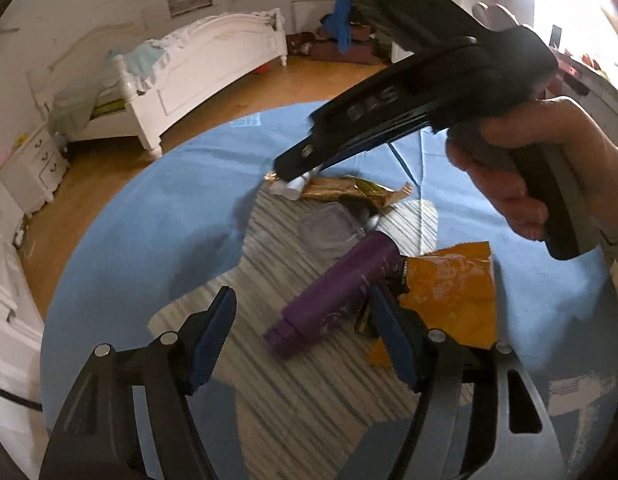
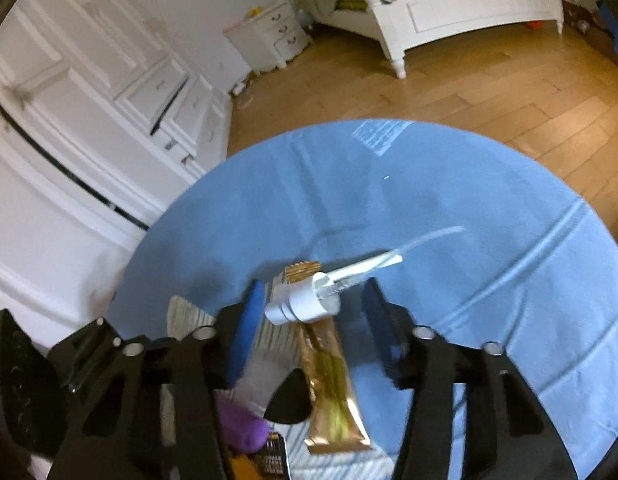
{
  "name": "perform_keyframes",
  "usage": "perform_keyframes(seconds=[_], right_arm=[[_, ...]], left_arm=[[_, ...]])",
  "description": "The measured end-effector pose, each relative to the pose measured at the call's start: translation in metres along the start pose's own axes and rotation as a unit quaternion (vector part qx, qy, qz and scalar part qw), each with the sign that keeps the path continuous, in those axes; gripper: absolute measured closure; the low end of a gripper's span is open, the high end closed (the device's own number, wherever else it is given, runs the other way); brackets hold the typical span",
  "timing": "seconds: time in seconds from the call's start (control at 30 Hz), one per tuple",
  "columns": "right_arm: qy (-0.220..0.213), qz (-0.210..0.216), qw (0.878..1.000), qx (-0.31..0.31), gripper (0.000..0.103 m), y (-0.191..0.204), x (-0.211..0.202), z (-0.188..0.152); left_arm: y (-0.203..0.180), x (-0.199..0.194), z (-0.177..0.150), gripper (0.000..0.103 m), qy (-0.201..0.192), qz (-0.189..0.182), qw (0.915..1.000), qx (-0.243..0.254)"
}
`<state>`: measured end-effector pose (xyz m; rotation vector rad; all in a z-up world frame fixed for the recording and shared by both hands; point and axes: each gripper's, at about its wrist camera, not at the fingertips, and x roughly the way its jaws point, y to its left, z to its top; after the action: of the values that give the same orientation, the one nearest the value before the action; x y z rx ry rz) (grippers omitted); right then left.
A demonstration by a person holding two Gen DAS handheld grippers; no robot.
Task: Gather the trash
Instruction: 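Grasp the purple bottle with left tool while right grasps white nozzle cap, then carry the purple bottle and nozzle cap into the black bin and release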
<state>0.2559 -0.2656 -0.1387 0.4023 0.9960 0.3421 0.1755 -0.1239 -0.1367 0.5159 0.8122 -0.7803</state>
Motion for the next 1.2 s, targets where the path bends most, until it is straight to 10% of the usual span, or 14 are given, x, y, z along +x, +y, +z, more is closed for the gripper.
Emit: perform_keyframes(seconds=[0.33,0.9,1.2], right_arm=[[-0.053,0.022,0.998,0.002,0.073,0.0,-0.039,-0.01],[-0.135,0.049,0.987,0.071,0.072,-0.064,-0.152,-0.082],[-0.19,0.012,0.972,0.141,0.072,-0.138,-0.213,-0.143]], left_arm=[[-0.007,0.002,-0.003,0.076,-0.011,-0.001,0.9995,-0.031],[-0.006,-0.062,-0.023,0.078,-0.063,-0.029,0.9857,-0.154],[-0.074,-0.086,0.034,0.079,-0.116,-0.098,0.9755,-0.159]])
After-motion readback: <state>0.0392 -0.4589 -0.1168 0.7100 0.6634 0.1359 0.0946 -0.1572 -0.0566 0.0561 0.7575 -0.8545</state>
